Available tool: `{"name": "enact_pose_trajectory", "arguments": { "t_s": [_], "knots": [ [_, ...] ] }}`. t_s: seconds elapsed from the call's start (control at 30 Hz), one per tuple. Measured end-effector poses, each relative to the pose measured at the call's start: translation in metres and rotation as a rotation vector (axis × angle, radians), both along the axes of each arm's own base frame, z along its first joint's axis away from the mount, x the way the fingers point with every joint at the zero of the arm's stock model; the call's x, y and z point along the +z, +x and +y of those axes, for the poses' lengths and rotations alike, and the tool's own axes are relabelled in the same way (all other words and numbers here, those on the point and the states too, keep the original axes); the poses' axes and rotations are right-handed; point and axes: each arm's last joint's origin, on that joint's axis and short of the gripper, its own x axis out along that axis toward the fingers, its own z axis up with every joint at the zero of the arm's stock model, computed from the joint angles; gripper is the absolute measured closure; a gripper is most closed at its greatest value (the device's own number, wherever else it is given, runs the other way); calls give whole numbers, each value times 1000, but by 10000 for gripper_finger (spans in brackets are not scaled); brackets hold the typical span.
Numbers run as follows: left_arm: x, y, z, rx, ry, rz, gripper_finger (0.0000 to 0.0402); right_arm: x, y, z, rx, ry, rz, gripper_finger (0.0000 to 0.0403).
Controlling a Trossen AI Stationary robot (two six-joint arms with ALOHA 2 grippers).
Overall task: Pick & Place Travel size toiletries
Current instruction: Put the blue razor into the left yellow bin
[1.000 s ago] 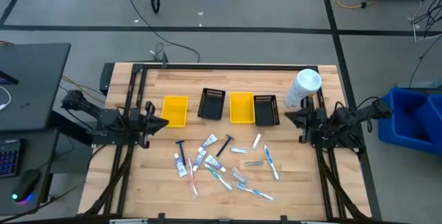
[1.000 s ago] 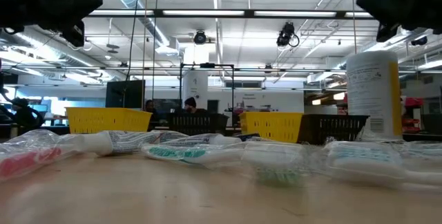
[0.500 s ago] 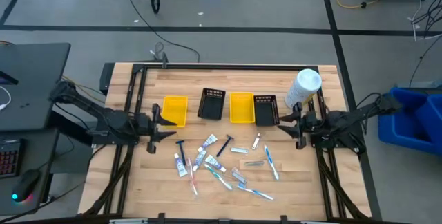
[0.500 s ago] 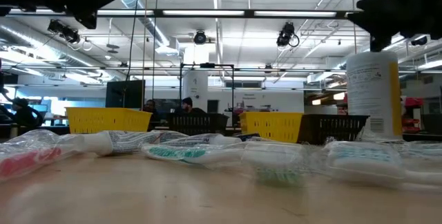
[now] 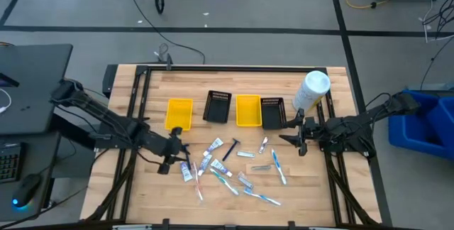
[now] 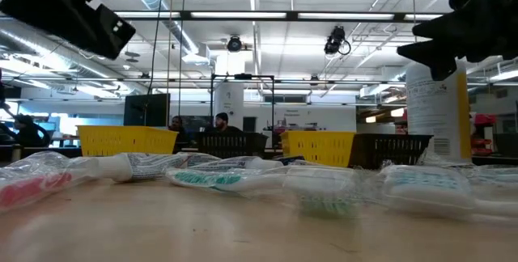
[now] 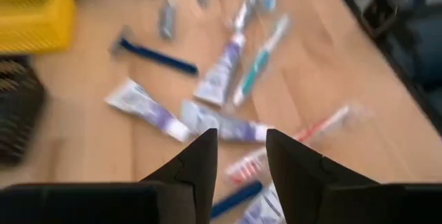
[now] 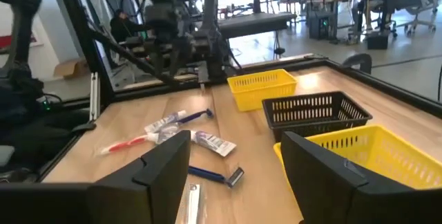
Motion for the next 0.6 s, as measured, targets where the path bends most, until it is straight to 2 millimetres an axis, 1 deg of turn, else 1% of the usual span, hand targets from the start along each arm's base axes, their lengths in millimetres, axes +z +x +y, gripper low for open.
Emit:
{"name": "enact_pose_trajectory", "arguments": {
  "t_s": [0.13, 0.27, 0.47, 0.6],
  "knots": [
    [-16, 9, -6, -14, -1, 111, 270, 0, 0, -1, -27, 0, -3, 172],
    [-28, 15, -10, -14, 27, 207, 253, 1, 0, -1, -44, 2, -10, 180],
    [-42, 21, -11, -85, 196, 236, 222, 1, 0, -1, -44, 2, -11, 189],
    [-52, 23, -9, -145, 267, 283, 217, 1, 0, -1, -44, 4, -15, 192]
  ]
}}
